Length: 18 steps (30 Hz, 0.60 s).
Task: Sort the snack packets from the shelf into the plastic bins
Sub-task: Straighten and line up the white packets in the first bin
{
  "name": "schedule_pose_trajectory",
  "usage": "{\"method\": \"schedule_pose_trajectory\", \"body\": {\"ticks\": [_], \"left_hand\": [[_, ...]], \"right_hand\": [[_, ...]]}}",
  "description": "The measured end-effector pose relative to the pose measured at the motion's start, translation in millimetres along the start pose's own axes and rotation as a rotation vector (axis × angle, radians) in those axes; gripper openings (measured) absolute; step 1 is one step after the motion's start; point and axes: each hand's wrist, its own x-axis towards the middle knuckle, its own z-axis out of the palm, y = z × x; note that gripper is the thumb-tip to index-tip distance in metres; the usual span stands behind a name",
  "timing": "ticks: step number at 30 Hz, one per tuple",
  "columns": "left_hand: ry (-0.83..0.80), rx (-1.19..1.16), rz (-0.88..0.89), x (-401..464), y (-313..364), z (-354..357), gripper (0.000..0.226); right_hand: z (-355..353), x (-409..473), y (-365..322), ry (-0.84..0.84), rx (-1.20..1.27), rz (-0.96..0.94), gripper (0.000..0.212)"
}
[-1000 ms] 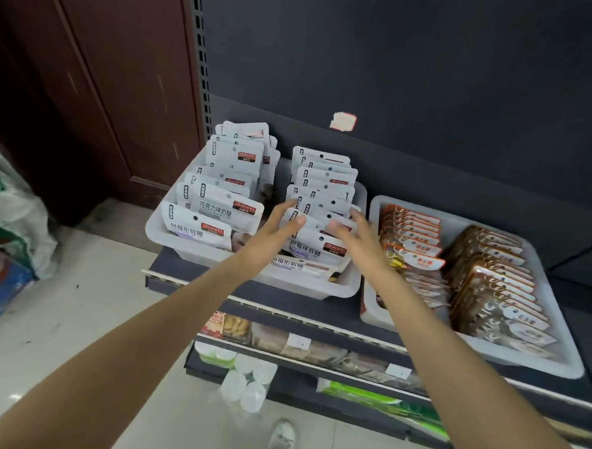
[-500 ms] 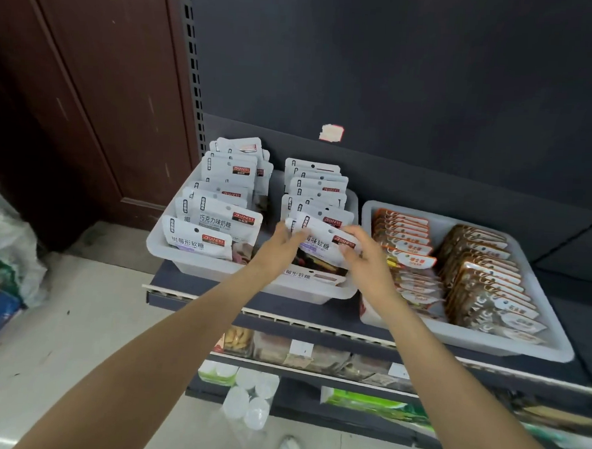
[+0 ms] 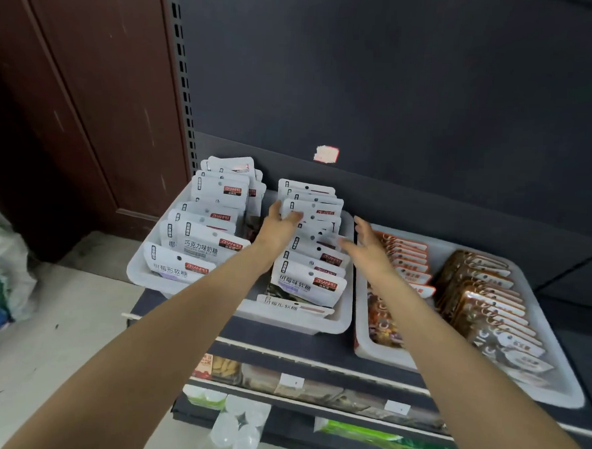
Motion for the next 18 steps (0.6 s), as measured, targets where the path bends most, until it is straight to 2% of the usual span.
{"method": "schedule_pose_trajectory", "body": {"ticks": [3,5,8,13,18], "left_hand": [[0.083,0.129,-0.083,23,1,1,0.067],[0.085,0.068,-0.085,34,0,1,0.07],[0.04,-0.051,-0.048,42,4,5,0.07],[-0.011,-0.277,-0.02,49,2,7,0.06],[-0.08,-0.083,0.125,43,-5,6,0.043]], "right_hand": [[9,24,-7,-0.066,0.087,0.002,0.086],[17,38,-7,-0.06,0.122,0.006,0.096],[25,54,-1,0.018,0.077,0.03,0.096],[24,63,7,0.05,-0.032,-0.028,0.05],[18,34,13,0.131,0.031,-0.181,0.016]]}}
